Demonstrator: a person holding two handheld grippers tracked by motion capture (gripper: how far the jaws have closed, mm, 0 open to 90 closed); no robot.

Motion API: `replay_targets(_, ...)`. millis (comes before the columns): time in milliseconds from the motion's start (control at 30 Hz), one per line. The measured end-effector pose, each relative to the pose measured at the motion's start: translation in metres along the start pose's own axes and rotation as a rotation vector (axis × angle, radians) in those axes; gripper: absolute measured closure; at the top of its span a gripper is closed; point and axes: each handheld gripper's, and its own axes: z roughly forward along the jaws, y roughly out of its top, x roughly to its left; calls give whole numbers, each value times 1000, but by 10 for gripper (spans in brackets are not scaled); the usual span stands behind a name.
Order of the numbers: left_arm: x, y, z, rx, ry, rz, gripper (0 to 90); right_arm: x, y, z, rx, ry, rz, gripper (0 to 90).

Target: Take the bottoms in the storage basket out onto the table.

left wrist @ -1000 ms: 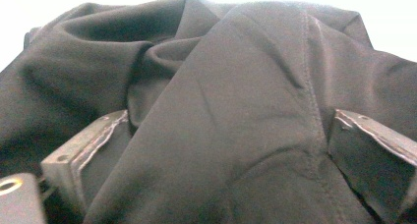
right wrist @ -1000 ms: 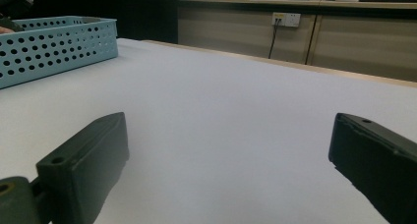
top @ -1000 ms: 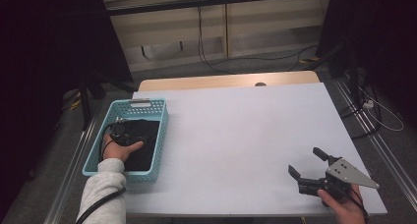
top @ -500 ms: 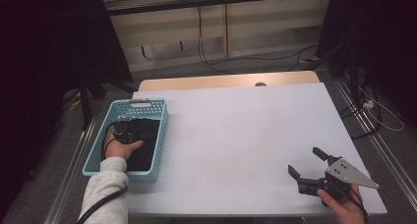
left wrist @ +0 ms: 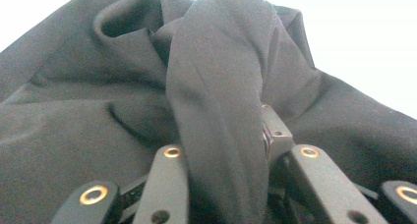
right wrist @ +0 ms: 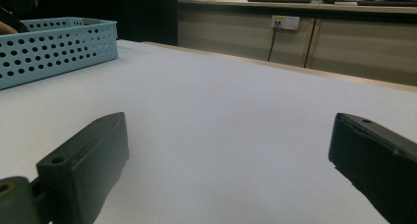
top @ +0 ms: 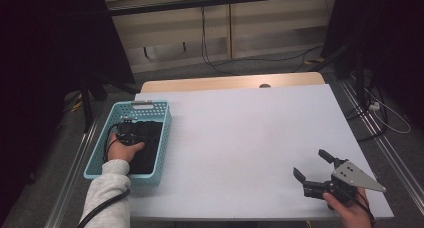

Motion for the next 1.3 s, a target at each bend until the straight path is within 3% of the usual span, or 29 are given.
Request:
replay_targets(67, 0, 0, 0, -3, 4, -14, 728, 0, 0, 0, 0, 0, -2, 8)
replay_targets(433, -2, 15, -13, -3, 56, 13, 751, -2, -1, 0, 3, -2, 1, 9)
replay_targets(667, 3, 28, -37, -56, 57, 10, 756, -3, -2, 0, 4, -5, 6, 9)
replay_targets(900, -1, 44, -60, -132, 38, -11, 758, -3, -2, 1, 5, -2, 1, 9)
replay_targets(967, -2, 49, -66, -141, 36, 7, 759, -3, -2, 1, 5, -2, 1, 9)
replay_targets(1067, -5, 56, -76, -178, 35, -7, 760, -3, -2, 1, 5, -2, 1, 9)
replay_targets(1133, -8, 62, -83, -192, 26, 5, 761, -3, -2, 1, 5, -2, 2, 9)
replay_targets(1300, -15, 73, -95, -209, 22, 25, 762, -3, -2, 1, 5, -3, 3, 9)
